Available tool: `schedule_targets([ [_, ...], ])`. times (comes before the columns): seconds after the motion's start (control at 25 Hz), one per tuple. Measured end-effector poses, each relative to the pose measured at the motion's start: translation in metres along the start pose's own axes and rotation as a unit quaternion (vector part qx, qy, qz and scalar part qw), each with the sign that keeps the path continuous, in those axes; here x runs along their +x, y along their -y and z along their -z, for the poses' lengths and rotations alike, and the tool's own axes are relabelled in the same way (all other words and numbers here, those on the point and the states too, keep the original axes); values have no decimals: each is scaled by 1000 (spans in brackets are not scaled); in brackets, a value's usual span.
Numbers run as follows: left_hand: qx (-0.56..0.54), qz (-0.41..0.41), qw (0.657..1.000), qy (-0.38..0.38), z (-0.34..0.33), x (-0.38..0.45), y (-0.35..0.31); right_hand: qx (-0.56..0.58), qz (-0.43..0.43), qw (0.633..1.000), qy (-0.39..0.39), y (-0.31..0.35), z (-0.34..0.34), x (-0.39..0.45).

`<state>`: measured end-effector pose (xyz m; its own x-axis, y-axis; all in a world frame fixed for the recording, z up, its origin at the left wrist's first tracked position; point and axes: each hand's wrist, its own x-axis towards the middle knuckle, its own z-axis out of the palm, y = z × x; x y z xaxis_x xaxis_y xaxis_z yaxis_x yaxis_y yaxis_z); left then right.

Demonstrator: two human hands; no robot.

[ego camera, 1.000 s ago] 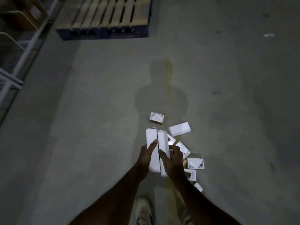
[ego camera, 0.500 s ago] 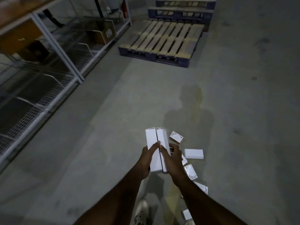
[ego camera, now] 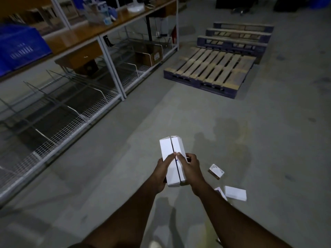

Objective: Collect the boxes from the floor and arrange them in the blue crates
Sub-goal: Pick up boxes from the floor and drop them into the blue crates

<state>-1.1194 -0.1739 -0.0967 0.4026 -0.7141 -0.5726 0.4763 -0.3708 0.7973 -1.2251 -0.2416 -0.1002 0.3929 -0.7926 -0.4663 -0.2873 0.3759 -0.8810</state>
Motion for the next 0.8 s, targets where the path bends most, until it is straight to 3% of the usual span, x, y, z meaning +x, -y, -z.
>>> schedule_targets([
  [0.44,-45,-51,997,-31,165,-17,-73,-40,39,995,80,63,-164,-4],
  [0.8,-203,-76,971,-102,255,-22,-115,-49,31,982,180,105,-274,19],
])
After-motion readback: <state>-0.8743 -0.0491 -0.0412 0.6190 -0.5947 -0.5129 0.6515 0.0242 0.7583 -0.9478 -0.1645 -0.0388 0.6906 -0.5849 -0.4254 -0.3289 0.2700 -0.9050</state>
